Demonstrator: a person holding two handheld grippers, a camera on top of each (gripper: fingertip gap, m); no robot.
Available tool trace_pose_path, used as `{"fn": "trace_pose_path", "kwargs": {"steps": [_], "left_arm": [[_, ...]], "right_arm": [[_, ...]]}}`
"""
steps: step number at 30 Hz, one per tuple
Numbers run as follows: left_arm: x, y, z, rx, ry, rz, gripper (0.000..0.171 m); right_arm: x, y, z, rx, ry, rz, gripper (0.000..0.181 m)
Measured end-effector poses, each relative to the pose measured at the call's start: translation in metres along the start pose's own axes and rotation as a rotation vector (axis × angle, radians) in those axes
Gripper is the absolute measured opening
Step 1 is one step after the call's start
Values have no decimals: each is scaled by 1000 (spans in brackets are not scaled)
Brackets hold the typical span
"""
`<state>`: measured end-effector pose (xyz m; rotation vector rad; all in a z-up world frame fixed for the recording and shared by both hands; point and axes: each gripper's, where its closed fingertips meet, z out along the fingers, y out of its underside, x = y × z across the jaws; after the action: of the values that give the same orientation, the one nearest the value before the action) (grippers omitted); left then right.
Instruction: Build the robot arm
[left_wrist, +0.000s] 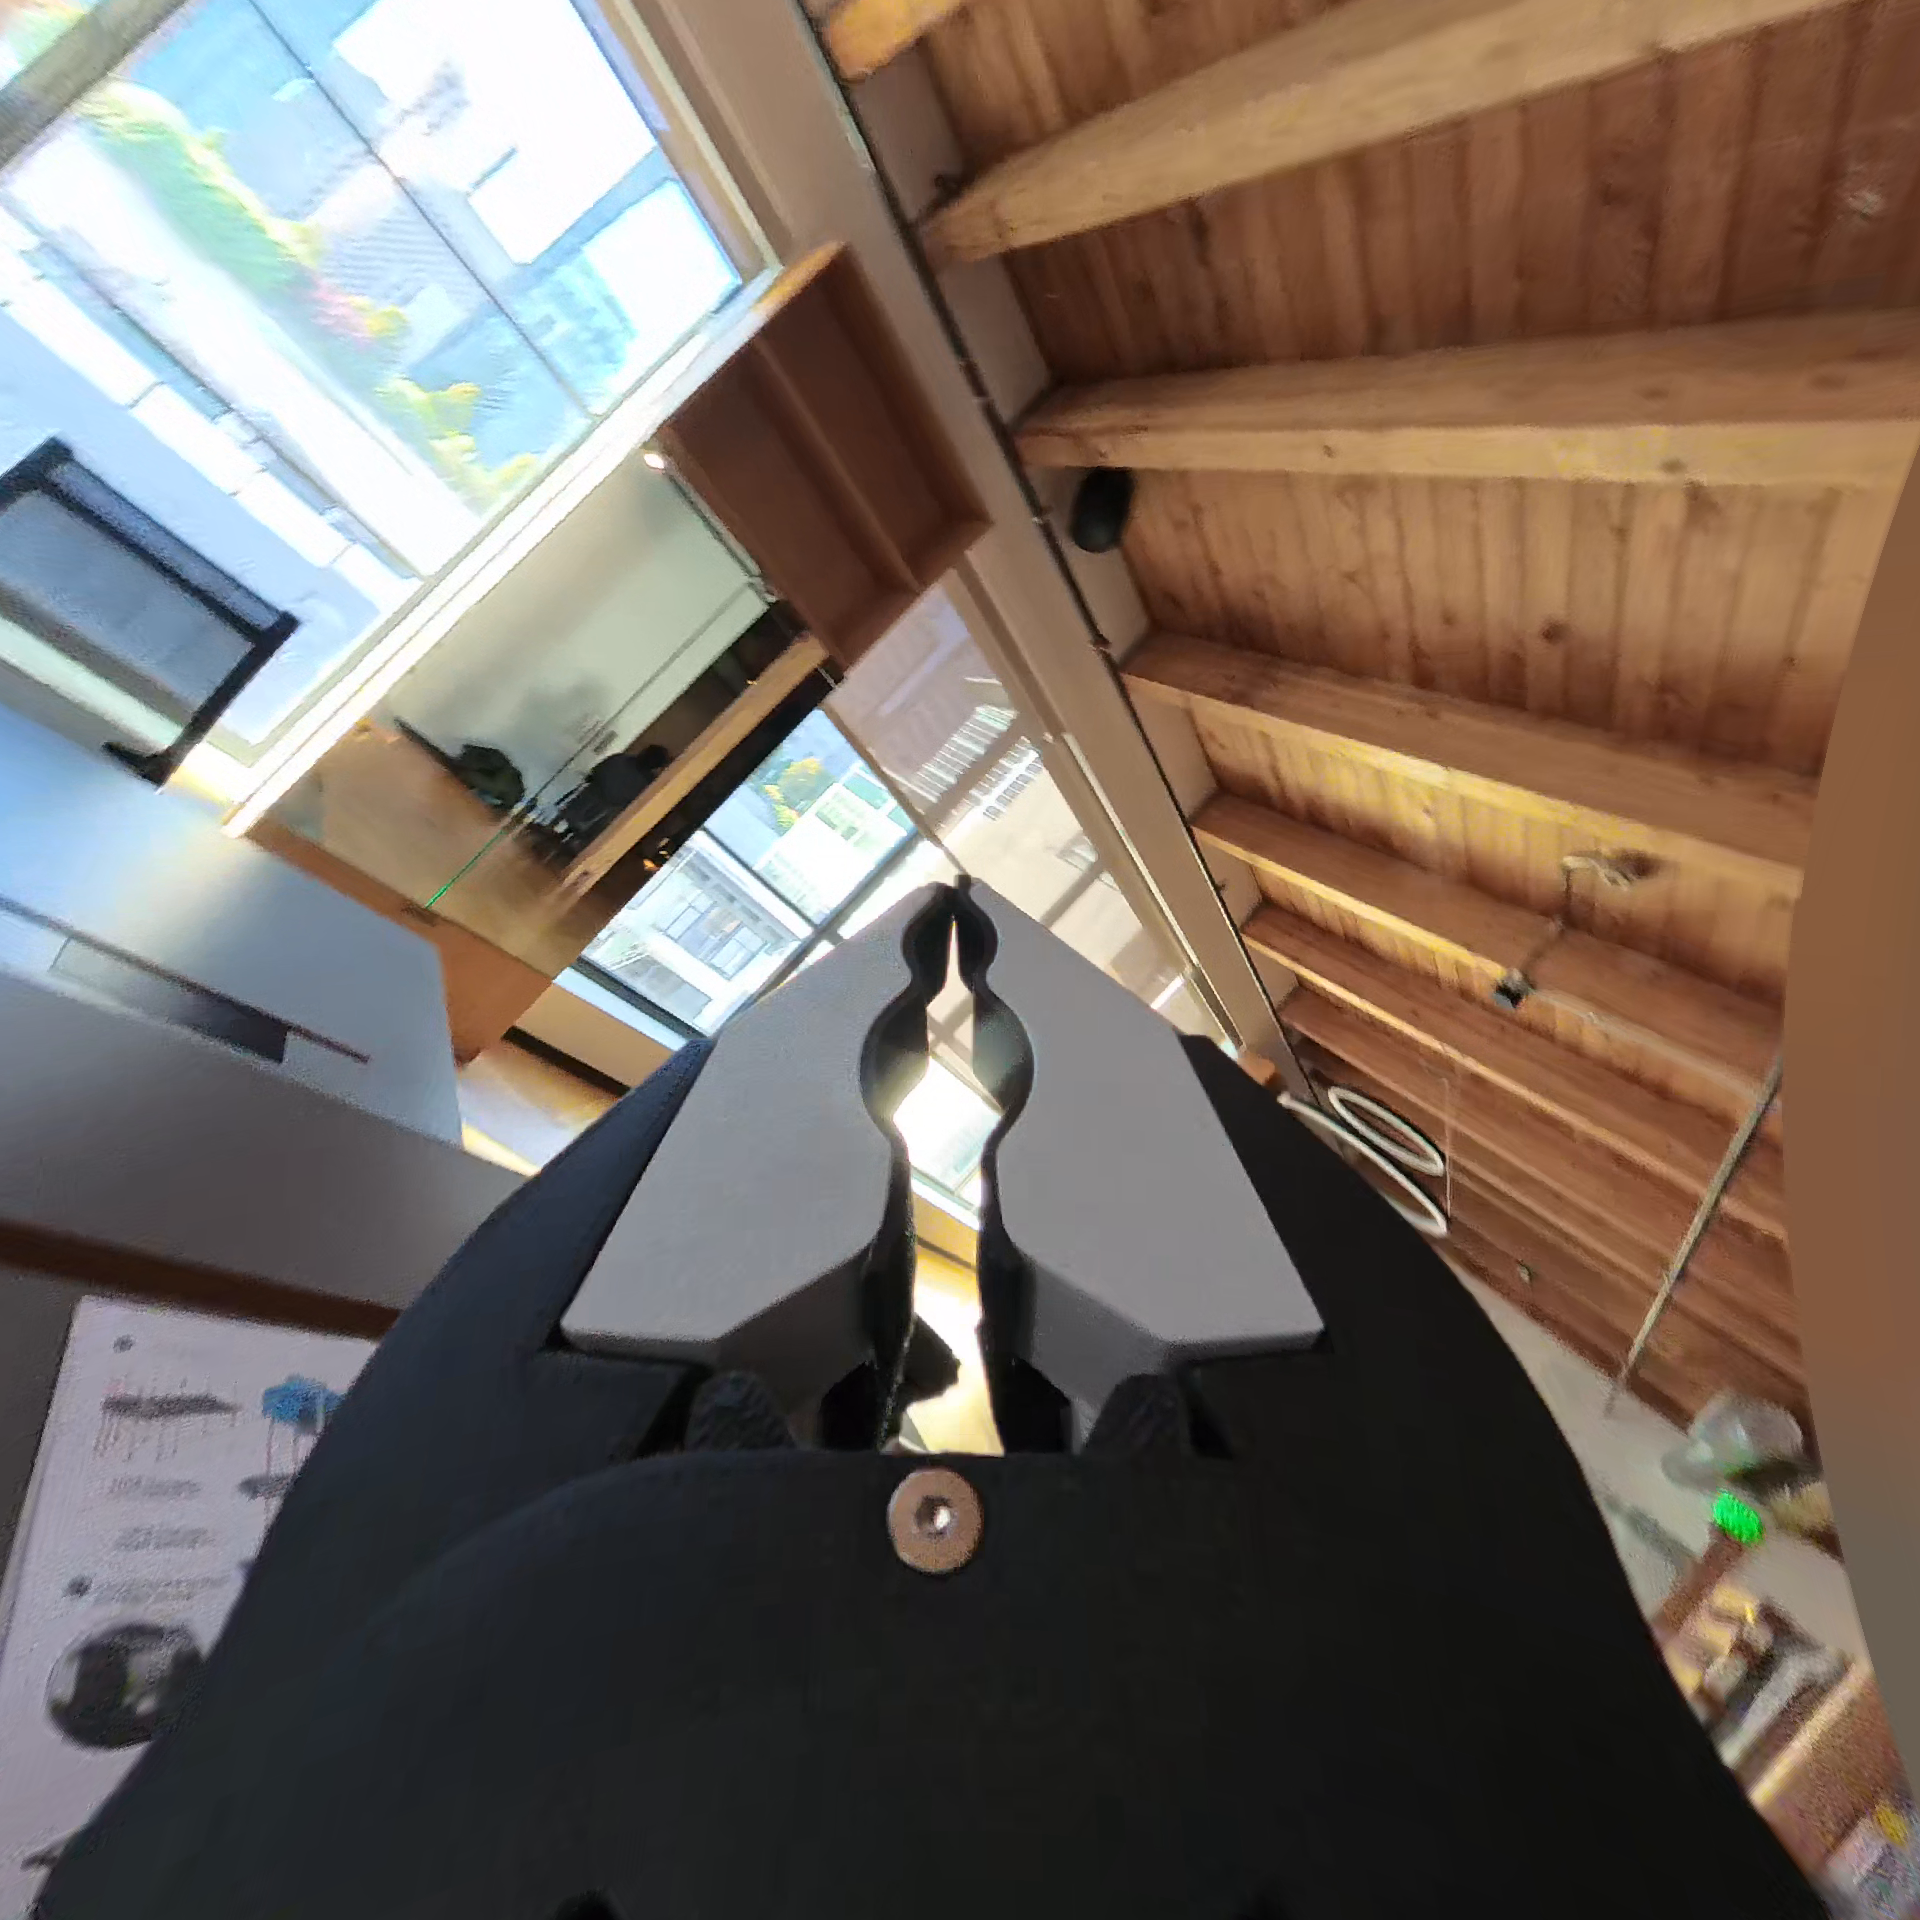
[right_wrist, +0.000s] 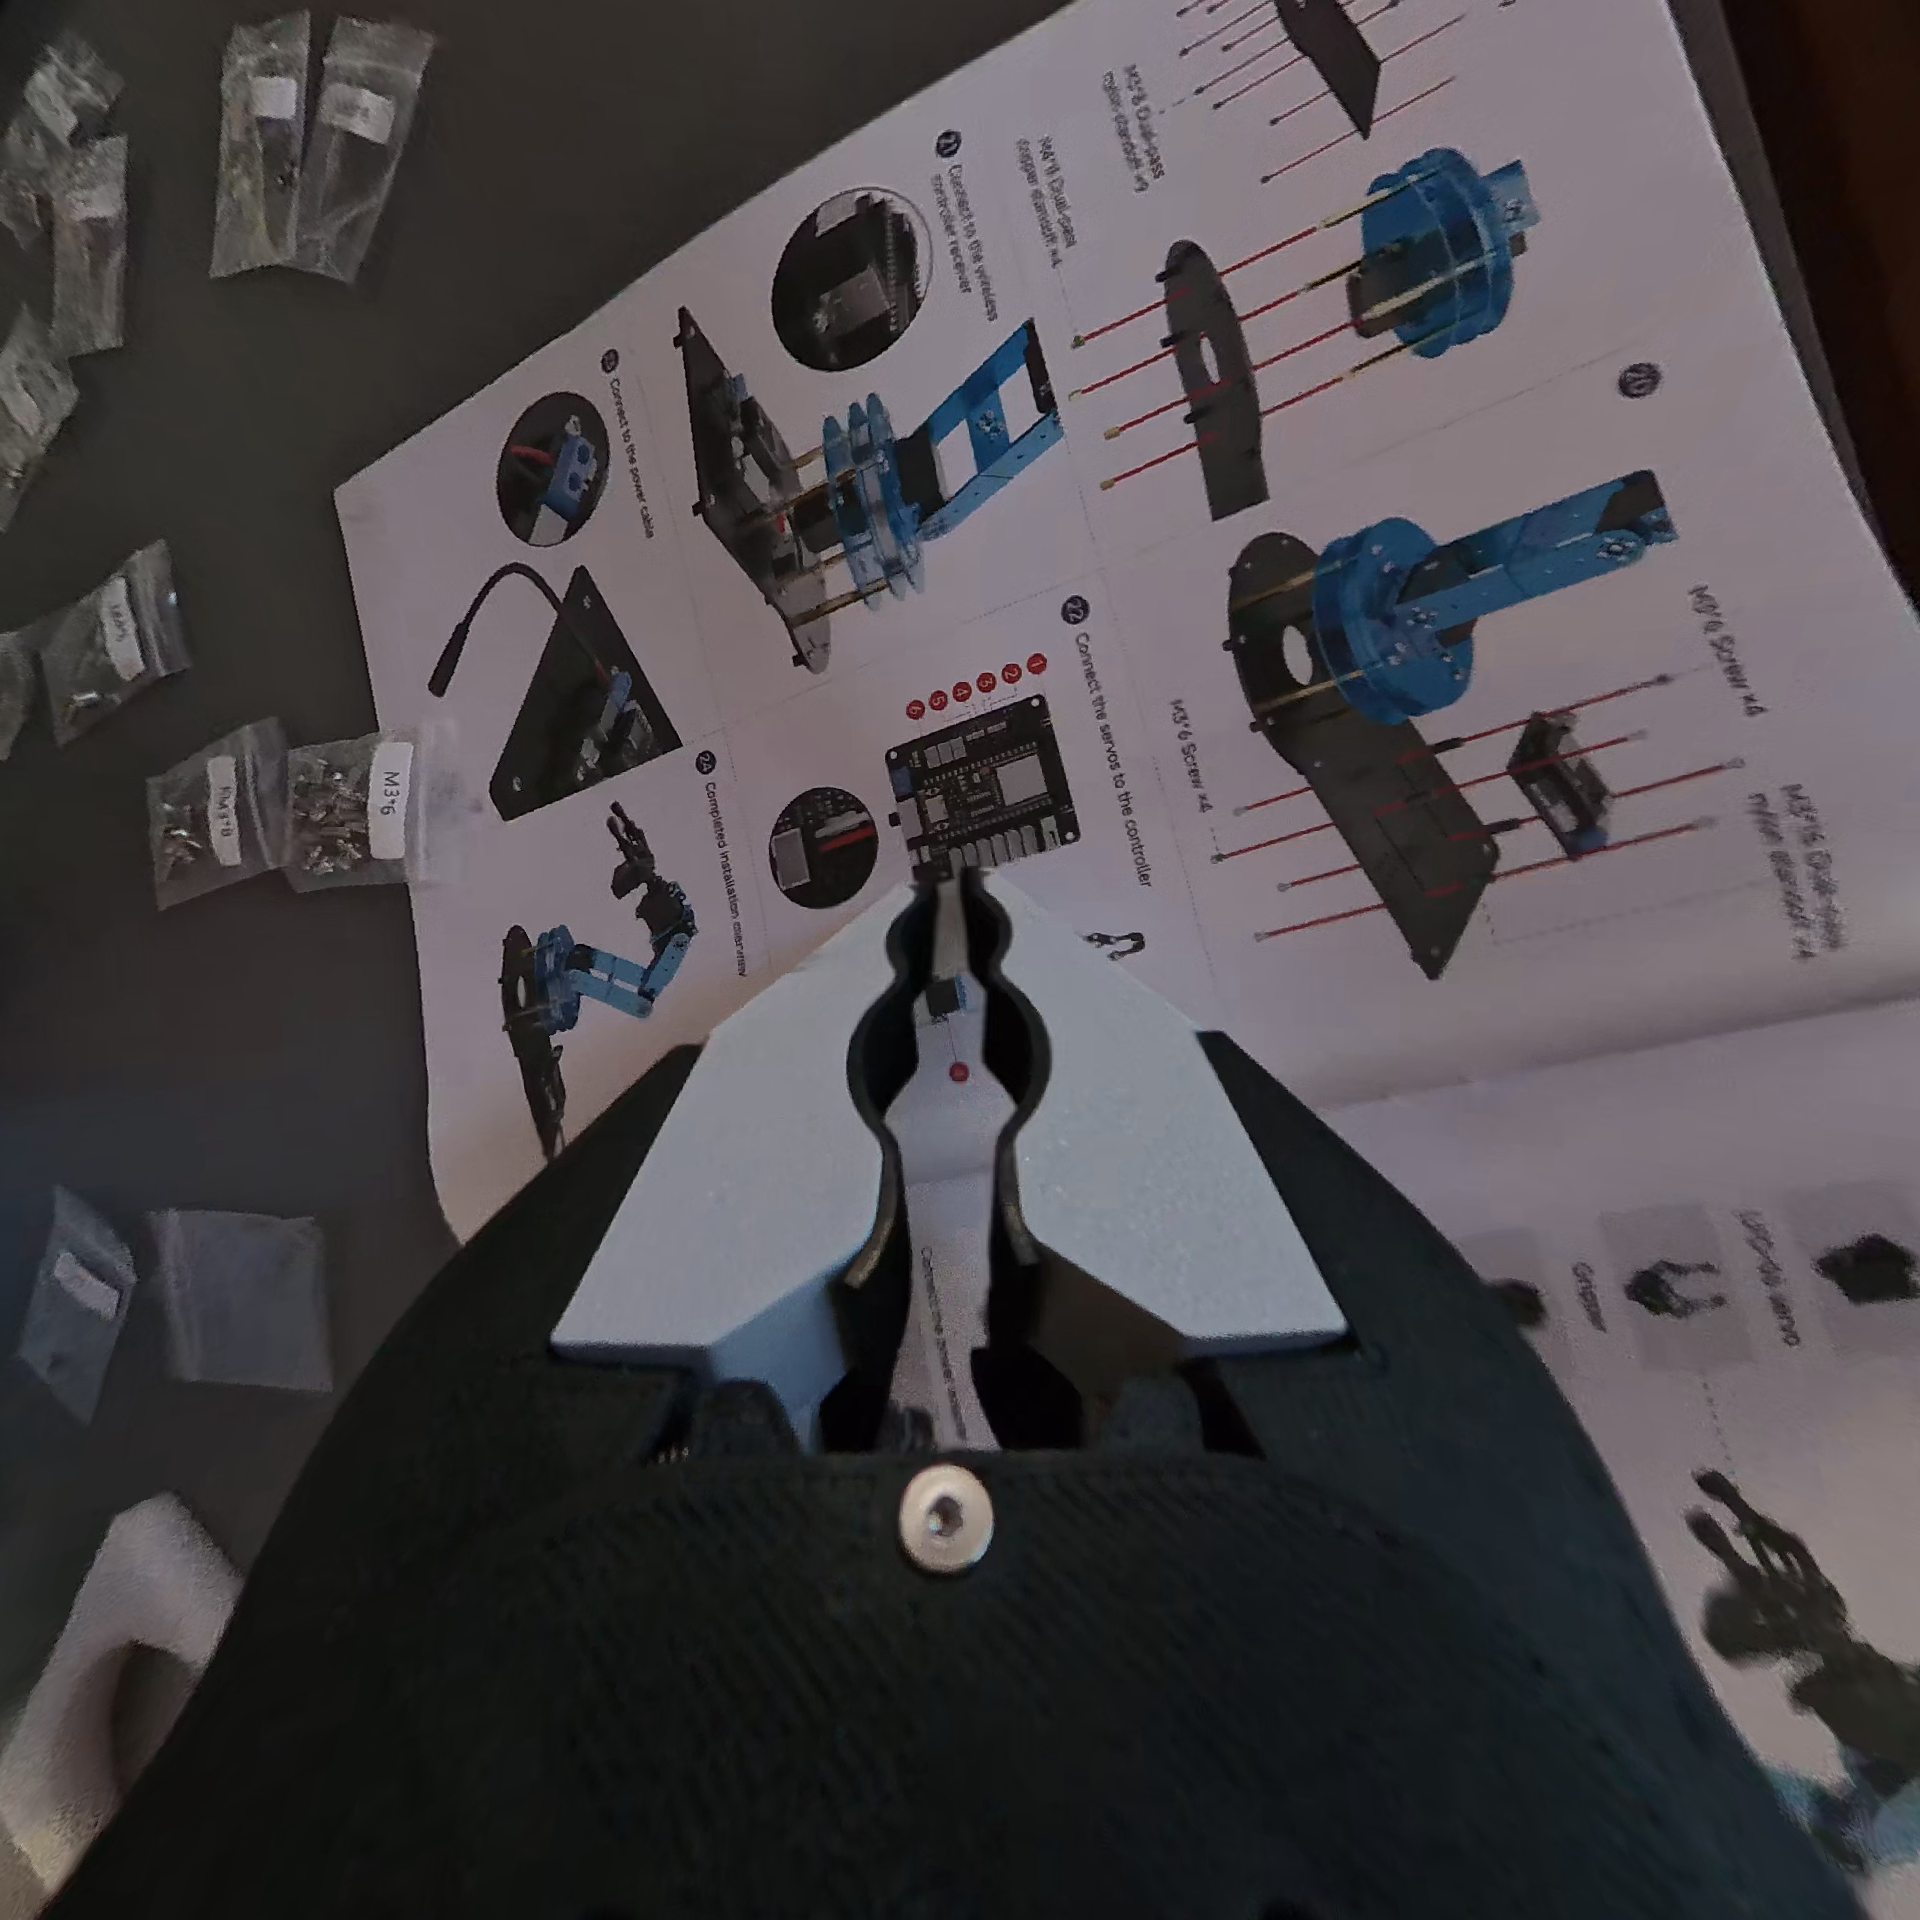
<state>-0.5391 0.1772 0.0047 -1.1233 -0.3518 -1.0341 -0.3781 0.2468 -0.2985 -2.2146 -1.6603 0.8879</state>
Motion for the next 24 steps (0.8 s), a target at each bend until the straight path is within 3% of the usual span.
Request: {"fn": "trace_pose_path", "kwargs": {"steps": [2, 4, 6, 9, 12, 14, 15, 18, 21, 23, 24], "left_arm": [[29, -9, -8, -6, 29, 61, 0], [54, -31, -26, 19, 36, 66, 0], [85, -63, -54, 36, 114, 41, 0], [89, -111, -120, -52, 57, 190, 14], [25, -174, -237, -199, -299, 472, 42], [-40, -222, -339, -371, -615, 678, 45], [-70, -240, -385, -503, -697, 760, 45], [-152, -253, -486, -983, -653, 890, 63], [-227, -249, -544, -1332, -577, 1091, 78], [-261, -246, -552, -1416, -508, 1246, 71], [-267, -245, -546, -1392, -456, 1284, 66]], "right_arm": [[-4, -18, -21, 58, 50, 37, 22], [-34, -60, -49, 217, 26, 24, 20], [-70, -96, -65, 279, 59, -61, 23], [-159, -146, -44, 370, -10, -179, 29], [-266, -172, 23, 358, -241, -214, 29], [-318, -172, 87, 214, -353, -231, 35], [-333, -174, 119, 151, -362, -234, 37], [-354, -209, 200, 107, -296, -279, 44], [-375, -263, 250, 172, -286, -337, 46], [-379, -293, 274, 170, -249, -359, 49], [-381, -304, 283, 158, -225, -375, 51]]}}
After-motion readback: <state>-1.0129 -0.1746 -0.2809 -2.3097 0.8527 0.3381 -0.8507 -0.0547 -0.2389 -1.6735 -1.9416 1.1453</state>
